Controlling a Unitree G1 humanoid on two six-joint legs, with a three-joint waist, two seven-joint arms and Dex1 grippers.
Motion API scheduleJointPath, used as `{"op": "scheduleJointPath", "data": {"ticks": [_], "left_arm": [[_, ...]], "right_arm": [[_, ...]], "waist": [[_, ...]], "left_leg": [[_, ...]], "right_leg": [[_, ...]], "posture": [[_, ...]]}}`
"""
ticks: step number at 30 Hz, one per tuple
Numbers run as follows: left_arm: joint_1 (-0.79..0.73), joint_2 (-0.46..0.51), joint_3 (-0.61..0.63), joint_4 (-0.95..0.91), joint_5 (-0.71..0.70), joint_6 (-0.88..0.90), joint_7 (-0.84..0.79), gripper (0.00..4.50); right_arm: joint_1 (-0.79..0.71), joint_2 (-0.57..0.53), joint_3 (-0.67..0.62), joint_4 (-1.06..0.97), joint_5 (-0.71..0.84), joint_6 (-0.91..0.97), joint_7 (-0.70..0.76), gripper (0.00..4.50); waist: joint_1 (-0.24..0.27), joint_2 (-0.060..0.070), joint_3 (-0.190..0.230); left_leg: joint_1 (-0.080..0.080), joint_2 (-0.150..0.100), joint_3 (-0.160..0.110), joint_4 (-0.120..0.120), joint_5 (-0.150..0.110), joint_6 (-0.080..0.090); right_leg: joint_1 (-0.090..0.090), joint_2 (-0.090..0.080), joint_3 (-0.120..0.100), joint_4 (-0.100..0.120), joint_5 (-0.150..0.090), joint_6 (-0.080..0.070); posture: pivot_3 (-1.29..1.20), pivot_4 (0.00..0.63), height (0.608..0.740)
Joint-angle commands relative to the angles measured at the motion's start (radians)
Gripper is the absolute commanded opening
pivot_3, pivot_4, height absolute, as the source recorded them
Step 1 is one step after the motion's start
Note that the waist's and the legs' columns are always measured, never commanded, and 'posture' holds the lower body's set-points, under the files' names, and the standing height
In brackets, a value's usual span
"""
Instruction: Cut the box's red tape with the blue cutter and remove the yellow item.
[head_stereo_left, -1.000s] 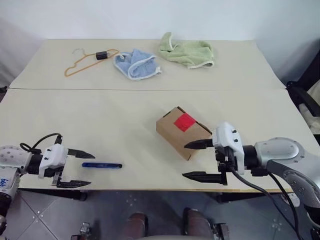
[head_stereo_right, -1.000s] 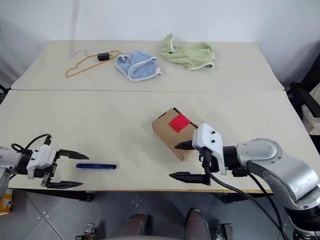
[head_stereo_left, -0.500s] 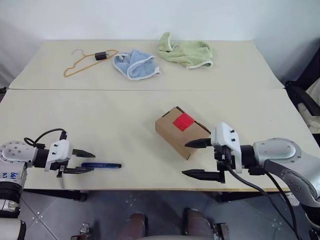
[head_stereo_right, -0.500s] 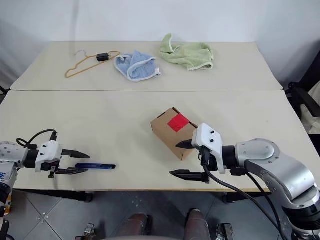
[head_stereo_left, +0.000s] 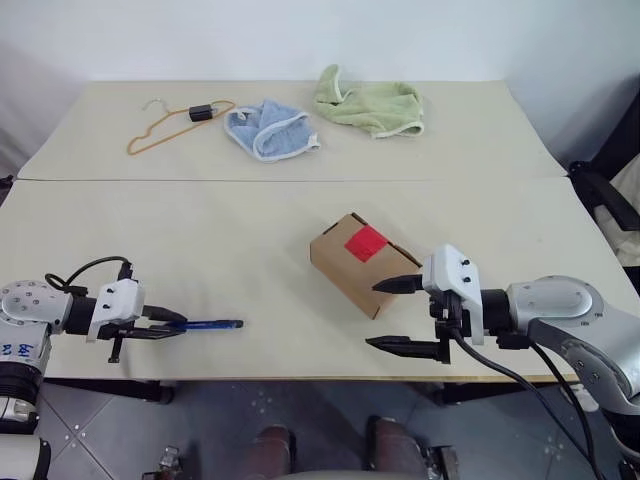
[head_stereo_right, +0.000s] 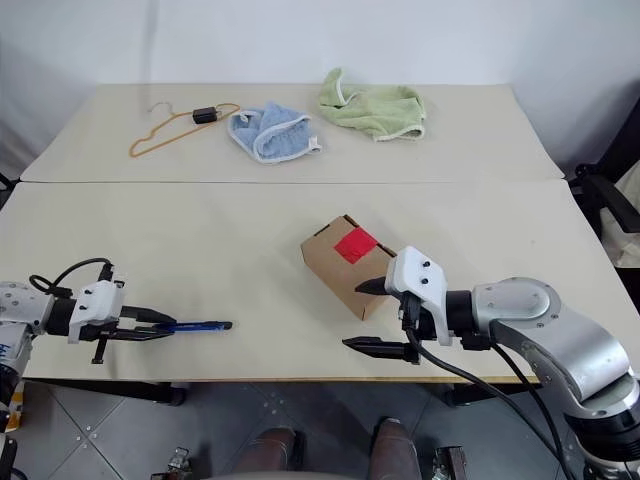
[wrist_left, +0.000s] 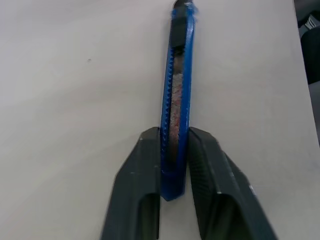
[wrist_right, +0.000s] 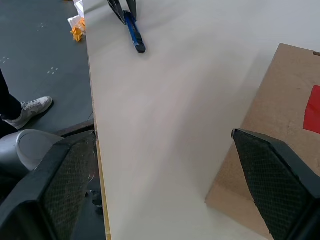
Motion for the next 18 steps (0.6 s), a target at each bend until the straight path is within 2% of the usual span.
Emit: {"op": "scheduleJointPath", "data": {"ticks": [1, 10, 14, 17, 18], "left_arm": [[0.032, 0.006, -0.029, 0.013, 0.051, -0.011, -0.098, 0.36], [0.085, -0.017, -0.025, -0.071, 0.035, -0.004, -0.066, 0.36], [0.103, -0.022, -0.021, -0.121, 0.040, 0.074, -0.030, 0.36], [0.109, -0.028, -0.007, -0.139, 0.053, 0.091, 0.005, 0.93], [0.118, -0.030, -0.003, -0.149, 0.046, 0.080, -0.007, 1.24]], "right_arm": [[-0.005, -0.013, -0.023, -0.005, -0.002, -0.012, 0.000, 4.50], [-0.013, -0.014, -0.023, -0.006, 0.000, -0.004, -0.006, 4.50], [-0.021, -0.014, -0.019, -0.001, -0.001, -0.003, -0.006, 4.50], [-0.030, -0.011, -0.014, 0.001, -0.001, 0.000, -0.009, 4.50], [-0.032, -0.010, -0.013, 0.002, 0.000, 0.000, -0.008, 4.50]], "waist": [[-0.001, 0.001, 0.000], [0.000, 0.003, -0.002], [0.001, 0.003, -0.002], [0.001, 0.004, -0.002], [0.001, 0.004, -0.002]], "left_leg": [[0.000, 0.000, 0.000, 0.000, 0.000, 0.000], [0.000, 0.000, 0.001, -0.001, 0.000, 0.000], [0.000, 0.000, 0.001, -0.001, -0.001, 0.001], [0.000, 0.000, 0.001, -0.001, -0.001, 0.001], [0.000, 0.000, 0.001, -0.001, -0.001, 0.001]], "right_leg": [[0.000, 0.000, 0.000, 0.000, 0.000, 0.000], [0.000, 0.000, 0.000, -0.001, 0.000, 0.000], [0.000, 0.000, 0.001, -0.002, 0.000, 0.000], [0.000, 0.000, 0.001, -0.002, 0.000, 0.000], [0.000, 0.000, 0.001, -0.002, 0.000, 0.000]], "posture": [[0.00, 0.150, 0.740], [0.00, 0.150, 0.740], [0.00, 0.150, 0.740], [0.00, 0.150, 0.740], [0.00, 0.150, 0.740]]}}
